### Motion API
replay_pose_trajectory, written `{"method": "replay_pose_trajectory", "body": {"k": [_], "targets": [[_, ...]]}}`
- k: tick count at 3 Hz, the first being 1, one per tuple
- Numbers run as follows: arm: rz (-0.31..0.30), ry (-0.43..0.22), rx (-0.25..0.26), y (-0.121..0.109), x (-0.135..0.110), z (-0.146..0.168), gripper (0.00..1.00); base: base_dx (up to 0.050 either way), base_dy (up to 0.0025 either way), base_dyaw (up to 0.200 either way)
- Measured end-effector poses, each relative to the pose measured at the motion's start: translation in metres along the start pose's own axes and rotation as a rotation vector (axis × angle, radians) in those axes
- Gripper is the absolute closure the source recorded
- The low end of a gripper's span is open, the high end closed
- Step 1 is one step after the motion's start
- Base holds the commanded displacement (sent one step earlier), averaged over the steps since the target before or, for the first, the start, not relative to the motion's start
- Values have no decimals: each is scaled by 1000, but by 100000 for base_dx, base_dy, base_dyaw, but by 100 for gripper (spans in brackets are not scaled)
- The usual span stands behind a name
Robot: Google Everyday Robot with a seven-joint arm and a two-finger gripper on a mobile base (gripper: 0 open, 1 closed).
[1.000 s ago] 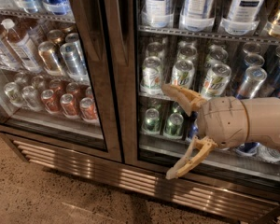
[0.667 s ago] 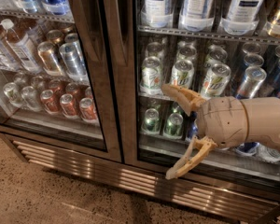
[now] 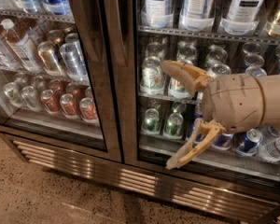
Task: Open right fridge door
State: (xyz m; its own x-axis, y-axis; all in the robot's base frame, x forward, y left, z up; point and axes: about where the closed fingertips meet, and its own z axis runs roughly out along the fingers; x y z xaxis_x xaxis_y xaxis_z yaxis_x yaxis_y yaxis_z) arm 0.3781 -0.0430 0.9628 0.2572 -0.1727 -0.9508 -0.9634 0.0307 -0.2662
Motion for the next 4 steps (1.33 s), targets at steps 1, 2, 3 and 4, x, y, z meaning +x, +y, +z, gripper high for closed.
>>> {"method": "replay_pose_trajectory", "body": {"k": [1, 2, 3, 4], "targets": [[1, -4, -2, 0, -1, 1, 0, 0, 0, 0], [6, -46, 77, -1, 0, -1, 0, 0, 0, 0], [4, -63, 139, -1, 0, -3, 0, 0, 0, 0], [4, -63, 141, -1, 0, -3, 0, 0, 0, 0]]}}
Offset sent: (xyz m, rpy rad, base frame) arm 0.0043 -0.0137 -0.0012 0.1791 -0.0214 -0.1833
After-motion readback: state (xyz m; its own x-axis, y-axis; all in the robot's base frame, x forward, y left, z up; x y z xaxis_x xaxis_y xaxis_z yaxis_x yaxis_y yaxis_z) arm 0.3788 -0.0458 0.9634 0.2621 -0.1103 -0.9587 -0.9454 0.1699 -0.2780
